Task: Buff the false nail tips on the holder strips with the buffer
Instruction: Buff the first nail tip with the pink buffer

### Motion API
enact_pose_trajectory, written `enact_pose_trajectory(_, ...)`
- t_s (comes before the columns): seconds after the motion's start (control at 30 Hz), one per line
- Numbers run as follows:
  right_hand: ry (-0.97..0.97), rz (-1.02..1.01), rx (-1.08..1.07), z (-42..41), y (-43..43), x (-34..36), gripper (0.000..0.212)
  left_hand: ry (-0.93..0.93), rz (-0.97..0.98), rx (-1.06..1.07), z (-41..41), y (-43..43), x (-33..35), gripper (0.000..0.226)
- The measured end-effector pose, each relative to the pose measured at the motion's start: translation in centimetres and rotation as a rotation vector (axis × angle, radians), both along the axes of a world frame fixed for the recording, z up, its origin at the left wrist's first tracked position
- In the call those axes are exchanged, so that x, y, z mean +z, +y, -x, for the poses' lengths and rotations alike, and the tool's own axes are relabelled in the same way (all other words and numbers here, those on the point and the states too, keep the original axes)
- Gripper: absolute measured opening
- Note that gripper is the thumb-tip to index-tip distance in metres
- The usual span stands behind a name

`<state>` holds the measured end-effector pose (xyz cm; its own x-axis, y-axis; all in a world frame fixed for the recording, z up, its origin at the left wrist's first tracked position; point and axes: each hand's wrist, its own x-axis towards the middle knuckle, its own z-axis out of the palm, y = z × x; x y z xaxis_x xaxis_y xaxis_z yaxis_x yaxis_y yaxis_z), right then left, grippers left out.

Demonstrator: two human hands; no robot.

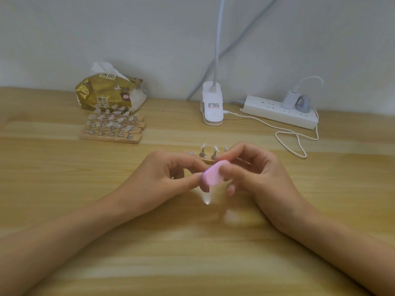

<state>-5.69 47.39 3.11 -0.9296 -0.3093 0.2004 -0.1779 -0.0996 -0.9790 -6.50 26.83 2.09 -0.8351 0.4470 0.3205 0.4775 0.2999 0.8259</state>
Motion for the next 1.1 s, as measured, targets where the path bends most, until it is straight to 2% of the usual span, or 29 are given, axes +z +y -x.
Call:
enact_pose_trajectory(0.07, -0.024, 0.026, -0.058, 0.15, 0.25, -0.05, 0.013, -0.015, -0.001, -0.01, 0.05, 0.0, 0.03, 0.011)
enact_pose_trajectory(0.2, 0.013, -0.025, 0.017, -0.07, -0.07, -0.05, 0.01, 0.002, 0.007, 0.003, 0.01, 0.01, -0.02, 0.012)
enact_pose_trajectory(0.3, -0.023, 0.009, -0.066, 0.13, 0.23, -0.01, 0.013, -0.034, -0.01, -0.025, 0.11, -0.03, -0.12, 0.011)
enact_pose_trajectory(0.4, 0.016, -0.04, 0.033, -0.03, 0.01, 0.04, 0.014, -0.042, -0.025, -0.038, 0.08, -0.09, -0.21, 0.013)
enact_pose_trajectory(0.5, -0.001, -0.001, -0.042, 0.06, 0.14, -0.06, 0.014, -0.059, -0.026, -0.039, 0.26, -0.14, -0.3, 0.012)
enact_pose_trajectory(0.63, 0.034, -0.044, 0.028, -0.05, 0.01, -0.01, 0.012, -0.033, -0.003, -0.045, 0.18, -0.14, -0.32, 0.012)
enact_pose_trajectory(0.73, 0.001, 0.017, -0.049, 0.06, 0.16, -0.11, 0.017, -0.066, -0.025, -0.059, 0.32, -0.17, -0.4, 0.01)
enact_pose_trajectory(0.83, 0.056, -0.047, 0.033, -0.13, -0.09, -0.09, 0.014, -0.075, -0.036, -0.043, 0.34, -0.18, -0.49, 0.013)
enact_pose_trajectory(0.93, 0.007, 0.018, -0.054, 0.11, 0.13, -0.21, 0.01, -0.089, -0.038, -0.069, 0.32, -0.19, -0.46, 0.011)
enact_pose_trajectory(1.1, 0.047, -0.024, -0.003, 0.08, 0.03, -0.32, 0.011, -0.092, -0.046, -0.06, 0.17, -0.12, -0.42, 0.011)
